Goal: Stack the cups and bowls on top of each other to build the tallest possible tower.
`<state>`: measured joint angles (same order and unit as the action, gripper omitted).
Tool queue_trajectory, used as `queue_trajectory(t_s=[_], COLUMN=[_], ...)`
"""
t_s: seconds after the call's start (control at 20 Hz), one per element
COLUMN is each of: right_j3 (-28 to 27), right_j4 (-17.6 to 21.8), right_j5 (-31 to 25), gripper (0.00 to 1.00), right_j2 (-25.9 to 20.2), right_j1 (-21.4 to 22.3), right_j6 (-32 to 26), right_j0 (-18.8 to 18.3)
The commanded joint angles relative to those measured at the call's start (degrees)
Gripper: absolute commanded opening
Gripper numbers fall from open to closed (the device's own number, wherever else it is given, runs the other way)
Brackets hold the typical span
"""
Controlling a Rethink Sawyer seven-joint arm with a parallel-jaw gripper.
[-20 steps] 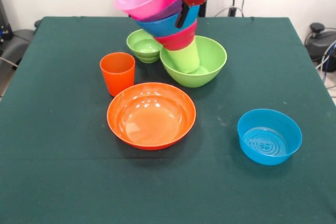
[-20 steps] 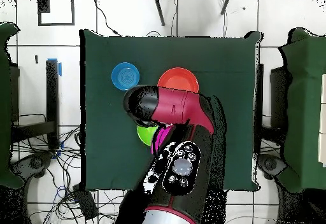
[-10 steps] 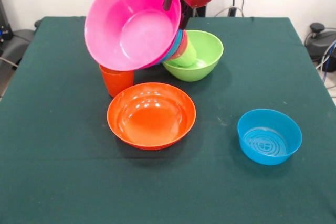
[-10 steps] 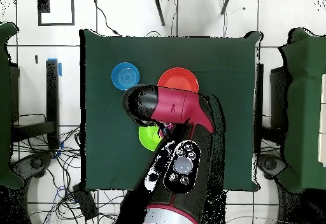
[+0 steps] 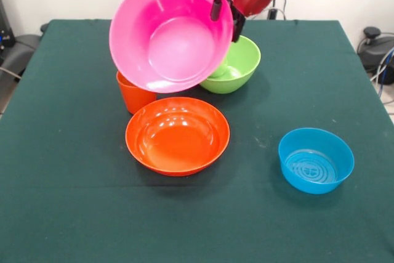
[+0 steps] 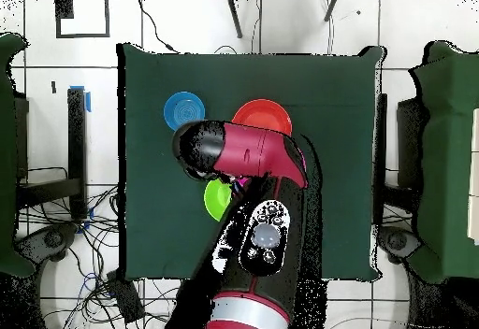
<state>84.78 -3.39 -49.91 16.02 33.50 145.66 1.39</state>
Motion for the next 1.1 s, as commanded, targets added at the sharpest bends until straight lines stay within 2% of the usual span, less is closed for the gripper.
queue_trajectory(t_s=[0.05,0.3,0.55,0.75,1.1], right_j3=[3.27,3.17,3.60,6.36,11.40], right_j4=[-1.64,-0.82,3.03,5.58,7.33], right_j5=[4.78,2.66,0.69,1.19,-0.31], gripper=[1.00,1.00,1.00,1.00,1.00], right_j2=[-8.63,-7.68,-4.39,-2.28,-0.81], right_j1=[-3.80,-3.35,-3.38,-2.32,1.15], right_j6=[1.17,1.15,0.08,-1.74,-3.55], right_j0=[-1.08,-0.85,-0.16,-0.44,-0.44])
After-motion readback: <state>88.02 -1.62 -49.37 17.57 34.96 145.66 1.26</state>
